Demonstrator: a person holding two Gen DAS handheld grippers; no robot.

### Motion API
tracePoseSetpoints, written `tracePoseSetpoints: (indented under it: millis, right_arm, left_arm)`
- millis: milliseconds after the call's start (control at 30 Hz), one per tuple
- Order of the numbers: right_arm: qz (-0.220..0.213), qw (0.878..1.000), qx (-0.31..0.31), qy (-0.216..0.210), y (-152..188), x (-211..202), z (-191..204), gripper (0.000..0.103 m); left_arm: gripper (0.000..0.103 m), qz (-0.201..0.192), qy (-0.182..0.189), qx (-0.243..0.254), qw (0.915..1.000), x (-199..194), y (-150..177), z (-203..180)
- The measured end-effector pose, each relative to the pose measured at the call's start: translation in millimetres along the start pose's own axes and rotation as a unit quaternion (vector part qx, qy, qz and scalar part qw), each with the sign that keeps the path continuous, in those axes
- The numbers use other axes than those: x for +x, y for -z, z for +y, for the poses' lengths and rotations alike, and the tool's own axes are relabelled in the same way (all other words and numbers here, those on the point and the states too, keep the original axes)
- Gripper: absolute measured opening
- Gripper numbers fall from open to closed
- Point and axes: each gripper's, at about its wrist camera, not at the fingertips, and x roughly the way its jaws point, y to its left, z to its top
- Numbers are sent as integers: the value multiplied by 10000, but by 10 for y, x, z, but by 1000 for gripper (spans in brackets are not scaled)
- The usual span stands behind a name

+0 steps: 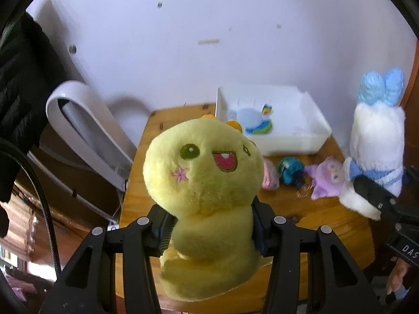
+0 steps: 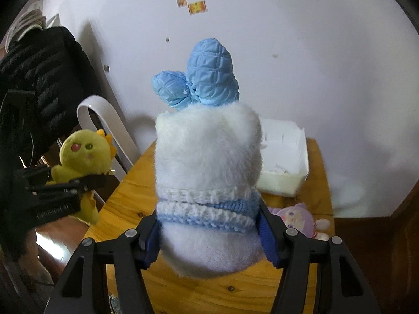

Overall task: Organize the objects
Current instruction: 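Lift the chick and bear and carry both over the white tray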

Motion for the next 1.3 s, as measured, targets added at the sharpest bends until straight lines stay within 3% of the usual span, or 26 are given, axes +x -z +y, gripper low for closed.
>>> tracePoseSetpoints:
  millis: [233,467,667,1000,1300]
  right_arm:
    - [-324,9994,-19,124,-305,-239,-112,63]
    - [-845,9947,-160,567,-780,-487,-257,64]
    - [-1018,9912,-150,827,-1251,-494,-437,64]
    - [-575,9932,99,1006,-1879,150,-775,65]
    - [122,9937,774,800,-2034,1076,-1171,65]
  left_arm:
    - [53,-594,-218,448,9970,-306,-408,-108]
    - [53,-905,-503,1093,9886,-392,-777,-338]
    - [53,-1129,-700,1297,9826,-373,-1205,-470]
    - [53,-1223,-460,1127,9850,-6,-1947,-640]
    - [54,-1086,-372,860,9897,717,-2391,-739]
